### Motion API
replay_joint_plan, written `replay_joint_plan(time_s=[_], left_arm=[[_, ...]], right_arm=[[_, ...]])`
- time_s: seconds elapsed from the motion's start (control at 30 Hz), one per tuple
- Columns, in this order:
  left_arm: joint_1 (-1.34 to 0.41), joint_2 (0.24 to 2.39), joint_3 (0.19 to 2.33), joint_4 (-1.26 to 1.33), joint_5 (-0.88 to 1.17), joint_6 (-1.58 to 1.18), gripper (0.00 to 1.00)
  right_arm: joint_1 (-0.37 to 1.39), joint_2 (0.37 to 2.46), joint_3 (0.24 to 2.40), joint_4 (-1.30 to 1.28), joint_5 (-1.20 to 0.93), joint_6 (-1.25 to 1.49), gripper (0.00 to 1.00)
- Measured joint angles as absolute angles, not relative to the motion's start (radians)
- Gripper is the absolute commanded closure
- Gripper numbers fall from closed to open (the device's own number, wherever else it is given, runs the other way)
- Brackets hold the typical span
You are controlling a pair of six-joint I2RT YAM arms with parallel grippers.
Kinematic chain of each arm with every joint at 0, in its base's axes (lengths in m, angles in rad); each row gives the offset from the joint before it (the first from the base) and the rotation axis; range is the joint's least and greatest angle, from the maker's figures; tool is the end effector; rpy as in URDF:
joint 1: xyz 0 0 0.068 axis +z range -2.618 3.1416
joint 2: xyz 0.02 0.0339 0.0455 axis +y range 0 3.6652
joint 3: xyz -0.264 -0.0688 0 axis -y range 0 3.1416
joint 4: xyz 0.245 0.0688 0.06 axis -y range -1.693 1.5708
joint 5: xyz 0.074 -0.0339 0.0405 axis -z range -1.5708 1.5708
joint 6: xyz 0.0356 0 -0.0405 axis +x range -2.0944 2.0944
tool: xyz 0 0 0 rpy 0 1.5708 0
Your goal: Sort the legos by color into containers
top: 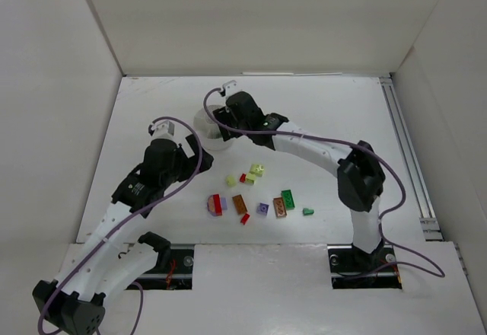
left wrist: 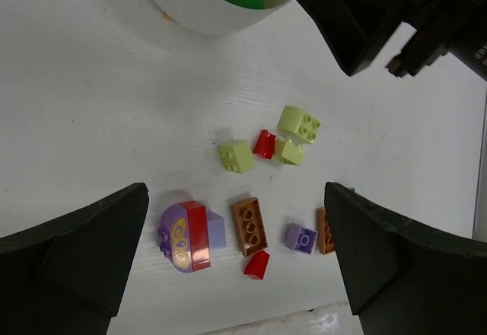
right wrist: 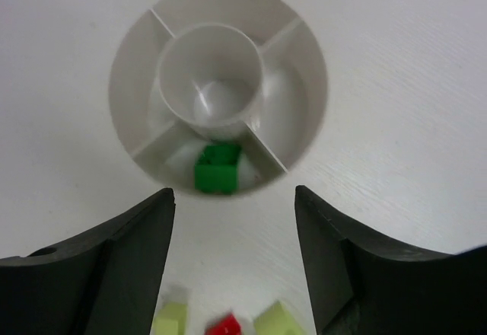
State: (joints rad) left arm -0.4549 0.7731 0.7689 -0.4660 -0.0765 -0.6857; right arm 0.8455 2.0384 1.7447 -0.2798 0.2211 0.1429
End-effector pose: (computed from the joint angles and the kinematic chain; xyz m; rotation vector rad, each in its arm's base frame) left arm 0.1574 -0.0740 0.3072 -0.2906 2.0793 -0.6276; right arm 0.3257 0.3557 0.2767 -0.6162 2.0580 0.3443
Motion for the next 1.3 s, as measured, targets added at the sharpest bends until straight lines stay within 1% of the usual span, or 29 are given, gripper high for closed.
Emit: replay_joint_plan(time_s=[0.03,0.07,0.1,0.17,0.2,0.3,0.4,0.47,0.57,0.63,0.77,0.83,0.9,0.93,1.13,1.3], left_arm=[[-0.455,0.773,0.769,-0.462,-0.06,-0.676,0.0],[-0.455,0.778,0.77,-0.455,-0.044,-0.666,0.04],[-0.457,0.788,0.774,-0.447,-0.022,-0.658,0.04],[-0.486,0.833,0.786,-0.421,0.016,-0.635,0.05],[-0.525,0.864,0.792,-0.4,0.025,-0.626,0.05],[-0.713,0.989,0.828,-0.355,0.008,-0.604,0.02],[-0.946,1.145,0.912,-0.324,-0.065,-0.579,0.02],[-1.048,1.258,0.989,-0.313,-0.088,-0.567,0.02],[-1.102,1.424,1.106,-0.307,-0.118,-0.574,0.05],[-1.113,1.525,1.173,-0.316,-0.145,-0.607,0.11],[-1.125,1.681,1.268,-0.369,-0.194,-0.717,0.16],[-1.134,1.742,1.309,-0.392,-0.208,-0.772,0.16],[-1.148,1.795,1.348,-0.413,-0.219,-0.83,0.18],[-1.155,1.815,1.363,-0.416,-0.223,-0.855,0.25],[-1.172,1.911,1.41,-0.437,-0.26,-1.015,0.25],[-1.169,1.95,1.411,-0.455,-0.317,-1.111,0.25]], right_arm=[[0.841,2.0,1.709,-0.288,0.245,0.158,0.28],[0.838,1.931,1.654,-0.313,0.272,0.187,0.26],[0.833,1.899,1.629,-0.327,0.287,0.199,0.26],[0.8,1.753,1.513,-0.35,0.317,0.252,0.23],[0.77,1.664,1.439,-0.357,0.325,0.284,0.16],[0.624,1.391,1.232,-0.401,0.353,0.356,0.0],[0.476,1.137,1.089,-0.493,0.418,0.402,0.0],[0.442,0.998,1.036,-0.553,0.44,0.421,0.0],[0.414,0.842,1.003,-0.644,0.462,0.442,0.0],[0.391,0.759,0.986,-0.697,0.475,0.453,0.0],[0.358,0.658,0.962,-0.772,0.49,0.47,0.0],[0.353,0.642,0.954,-0.793,0.491,0.474,0.0],[0.353,0.647,0.95,-0.812,0.492,0.476,0.0],[0.353,0.656,0.95,-0.82,0.492,0.475,0.0],[0.353,0.712,0.944,-0.835,0.478,0.448,0.0],[0.353,0.684,0.886,-0.833,0.436,0.421,0.0]])
